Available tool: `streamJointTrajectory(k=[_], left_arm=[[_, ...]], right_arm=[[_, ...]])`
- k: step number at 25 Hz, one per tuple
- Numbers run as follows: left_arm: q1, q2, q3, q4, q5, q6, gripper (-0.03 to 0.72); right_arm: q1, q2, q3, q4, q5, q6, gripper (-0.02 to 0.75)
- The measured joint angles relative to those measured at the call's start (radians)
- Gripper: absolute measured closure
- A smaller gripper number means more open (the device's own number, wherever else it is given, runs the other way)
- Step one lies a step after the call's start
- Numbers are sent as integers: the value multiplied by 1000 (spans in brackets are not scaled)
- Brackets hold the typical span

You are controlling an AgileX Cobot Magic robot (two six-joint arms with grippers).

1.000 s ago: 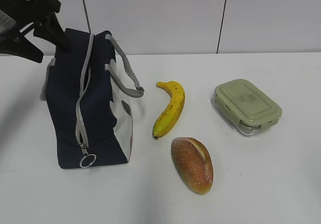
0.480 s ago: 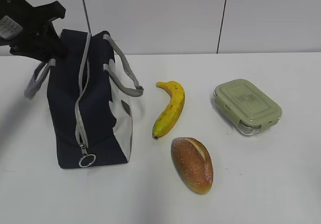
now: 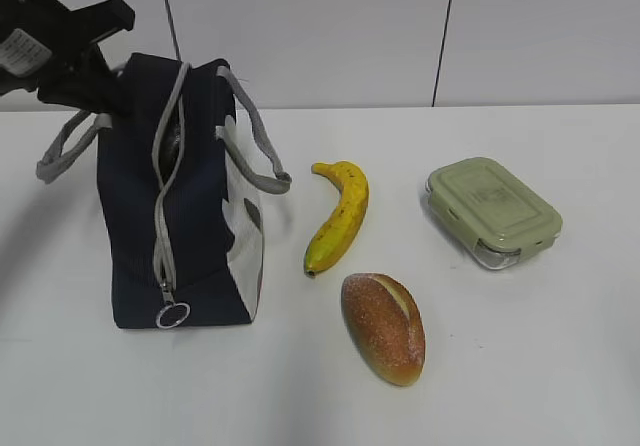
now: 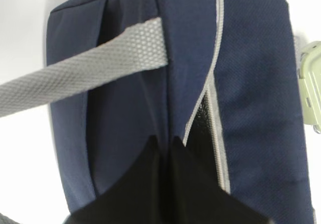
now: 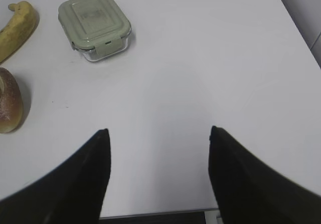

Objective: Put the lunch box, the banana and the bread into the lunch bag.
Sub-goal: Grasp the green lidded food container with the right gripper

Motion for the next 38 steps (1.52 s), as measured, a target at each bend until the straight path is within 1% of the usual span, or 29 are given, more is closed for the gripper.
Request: streamJointTrajectory(k=[6,13,24,28,34,38], left_arm=[[0,0,0,-7,-4,0,688],[0,0,0,-43,-5,1,688],[0,0,0,-43,11,4,690],[0,0,0,-43,18,22,690],[0,0,0,-43,18,43,690],[0,0,0,-43,18,49,690]], right_arm=[[0,0,0,0,0,0,280],[0,0,0,0,0,0,280],[0,0,0,0,0,0,280],[0,0,0,0,0,0,280],[0,0,0,30,0,0,280],[0,77,-32,45,-47,0,280]])
